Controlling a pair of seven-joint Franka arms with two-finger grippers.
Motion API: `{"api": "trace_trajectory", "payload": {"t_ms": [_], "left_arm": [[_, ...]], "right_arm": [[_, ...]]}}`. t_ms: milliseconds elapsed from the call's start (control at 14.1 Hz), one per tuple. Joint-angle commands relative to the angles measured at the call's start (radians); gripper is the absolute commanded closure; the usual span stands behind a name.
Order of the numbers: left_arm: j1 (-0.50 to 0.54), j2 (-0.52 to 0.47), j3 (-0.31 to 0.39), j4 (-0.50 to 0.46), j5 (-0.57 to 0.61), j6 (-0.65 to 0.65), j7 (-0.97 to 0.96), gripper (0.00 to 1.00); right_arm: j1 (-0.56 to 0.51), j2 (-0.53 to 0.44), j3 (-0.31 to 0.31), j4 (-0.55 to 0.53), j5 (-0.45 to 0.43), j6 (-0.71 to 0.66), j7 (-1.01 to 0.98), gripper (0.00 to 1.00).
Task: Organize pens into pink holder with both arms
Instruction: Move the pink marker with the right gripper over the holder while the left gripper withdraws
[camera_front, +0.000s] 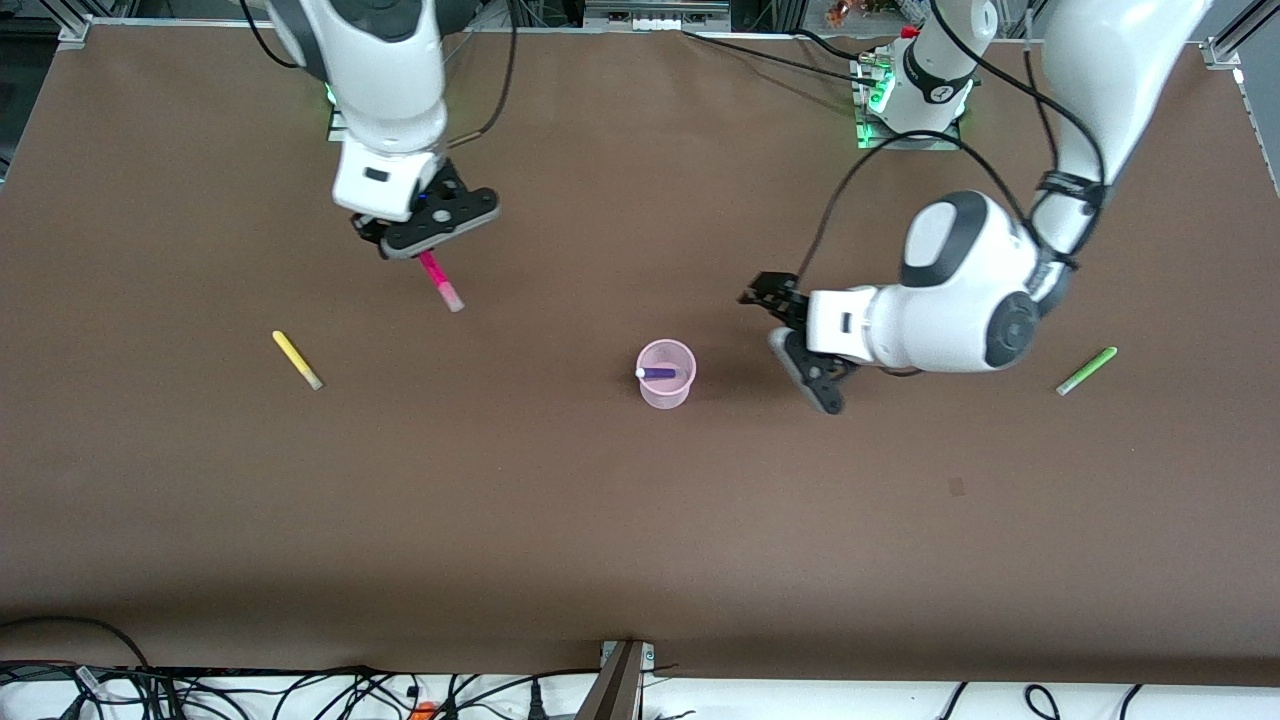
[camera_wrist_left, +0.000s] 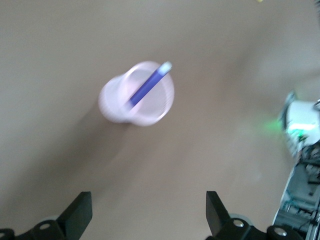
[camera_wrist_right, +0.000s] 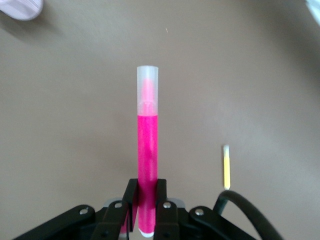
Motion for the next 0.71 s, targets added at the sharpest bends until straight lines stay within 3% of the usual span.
{"api": "trace_trajectory", "payload": {"t_ms": [0, 213, 640], "left_arm": [[0.078, -0.069, -0.009, 0.014, 0.160, -0.148, -0.043, 0.00], [0.117, -0.102, -0.009, 0.130, 0.370, -0.344, -0.132, 0.00], [0.134, -0.137, -0.001, 0.433, 0.463, -0.725, -0.304, 0.00]], "right_arm": [[0.112, 0.144, -0.010, 0.180, -0.070, -0.035, 0.016, 1.00], [0.201, 0.248, -0.010, 0.280, -0.090, -0.037, 0.033, 1.00], [0.261, 0.416, -0.010, 0.419, -0.099, -0.034, -0.015, 1.00]]}}
